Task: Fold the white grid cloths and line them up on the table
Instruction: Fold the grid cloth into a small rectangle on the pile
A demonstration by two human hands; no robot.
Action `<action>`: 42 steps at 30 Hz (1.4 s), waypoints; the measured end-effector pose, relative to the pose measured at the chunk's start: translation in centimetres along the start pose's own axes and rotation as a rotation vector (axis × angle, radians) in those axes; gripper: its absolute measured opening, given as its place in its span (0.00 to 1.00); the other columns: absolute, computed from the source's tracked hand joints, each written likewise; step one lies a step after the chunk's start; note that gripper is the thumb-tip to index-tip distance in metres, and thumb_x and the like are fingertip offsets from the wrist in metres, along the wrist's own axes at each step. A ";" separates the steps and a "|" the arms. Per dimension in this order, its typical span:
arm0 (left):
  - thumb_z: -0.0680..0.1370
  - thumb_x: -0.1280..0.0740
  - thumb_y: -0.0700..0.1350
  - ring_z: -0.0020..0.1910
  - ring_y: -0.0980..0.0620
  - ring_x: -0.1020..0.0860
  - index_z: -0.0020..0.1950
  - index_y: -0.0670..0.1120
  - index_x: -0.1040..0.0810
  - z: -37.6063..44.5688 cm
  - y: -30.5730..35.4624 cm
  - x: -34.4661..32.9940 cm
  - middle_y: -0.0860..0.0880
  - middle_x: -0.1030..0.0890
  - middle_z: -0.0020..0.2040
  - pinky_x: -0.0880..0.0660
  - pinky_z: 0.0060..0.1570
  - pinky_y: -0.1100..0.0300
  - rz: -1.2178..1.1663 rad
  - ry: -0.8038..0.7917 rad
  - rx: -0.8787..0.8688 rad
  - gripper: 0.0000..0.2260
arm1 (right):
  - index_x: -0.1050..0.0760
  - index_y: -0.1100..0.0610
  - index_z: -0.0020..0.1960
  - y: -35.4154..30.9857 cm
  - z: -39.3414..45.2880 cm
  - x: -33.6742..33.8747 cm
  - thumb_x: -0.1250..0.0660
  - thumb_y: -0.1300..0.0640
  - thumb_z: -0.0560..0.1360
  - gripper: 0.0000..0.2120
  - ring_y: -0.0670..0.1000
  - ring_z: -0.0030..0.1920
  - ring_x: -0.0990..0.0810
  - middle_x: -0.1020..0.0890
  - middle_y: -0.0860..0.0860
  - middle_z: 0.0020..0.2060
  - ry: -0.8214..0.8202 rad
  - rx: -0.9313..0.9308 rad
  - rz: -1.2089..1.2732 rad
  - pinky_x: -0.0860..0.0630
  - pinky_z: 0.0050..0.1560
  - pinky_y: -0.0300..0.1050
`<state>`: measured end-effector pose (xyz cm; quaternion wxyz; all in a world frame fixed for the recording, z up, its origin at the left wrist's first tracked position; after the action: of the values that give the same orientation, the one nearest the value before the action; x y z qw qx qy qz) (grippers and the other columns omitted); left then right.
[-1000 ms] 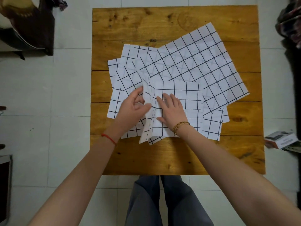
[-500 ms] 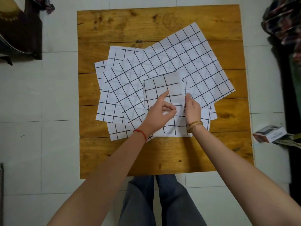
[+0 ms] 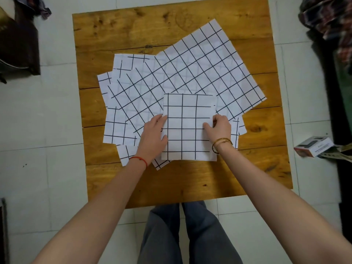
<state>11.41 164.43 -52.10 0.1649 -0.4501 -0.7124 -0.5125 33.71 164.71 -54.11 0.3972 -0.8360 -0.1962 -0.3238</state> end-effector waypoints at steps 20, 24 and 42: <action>0.78 0.35 0.43 0.69 0.44 0.39 0.78 0.48 0.41 1.5 0.2 0.2 0.52 0.55 0.80 0.30 0.64 0.51 0.222 -0.093 -0.077 0.29 | 0.30 0.57 0.40 -0.2 0.5 0.9 0.32 0.53 0.75 0.10 0.48 0.39 0.30 0.28 0.52 0.41 0.092 0.128 0.104 0.34 0.41 0.38; 0.78 0.35 0.45 0.67 0.43 0.38 0.79 0.50 0.45 1.7 0.2 -0.1 0.49 0.57 0.80 0.30 0.63 0.51 0.321 -0.121 -0.088 0.31 | 0.30 0.57 0.41 0.1 1.4 1.0 0.33 0.52 0.75 0.10 0.50 0.38 0.28 0.26 0.53 0.38 0.102 0.084 0.073 0.31 0.40 0.42; 0.77 0.37 0.43 0.68 0.42 0.36 0.78 0.44 0.43 4.8 0.1 1.8 0.49 0.43 0.79 0.27 0.58 0.49 0.561 0.085 -0.211 0.31 | 0.32 0.59 0.68 -6.3 2.1 -0.7 0.39 0.55 0.76 0.21 0.58 0.67 0.32 0.28 0.56 0.65 0.110 0.789 -0.519 0.32 0.66 0.52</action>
<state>11.58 169.54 -52.78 0.2820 -0.6222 -0.4956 -0.5363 30.29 170.15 -52.21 0.6002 -0.5262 -0.4854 -0.3568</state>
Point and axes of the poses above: each hand's wrist, its own z-axis towards the middle knuckle, its own x-axis out of the back of the hand, y = z × x, the point moved 2 cm from there along z, towards the middle knuckle
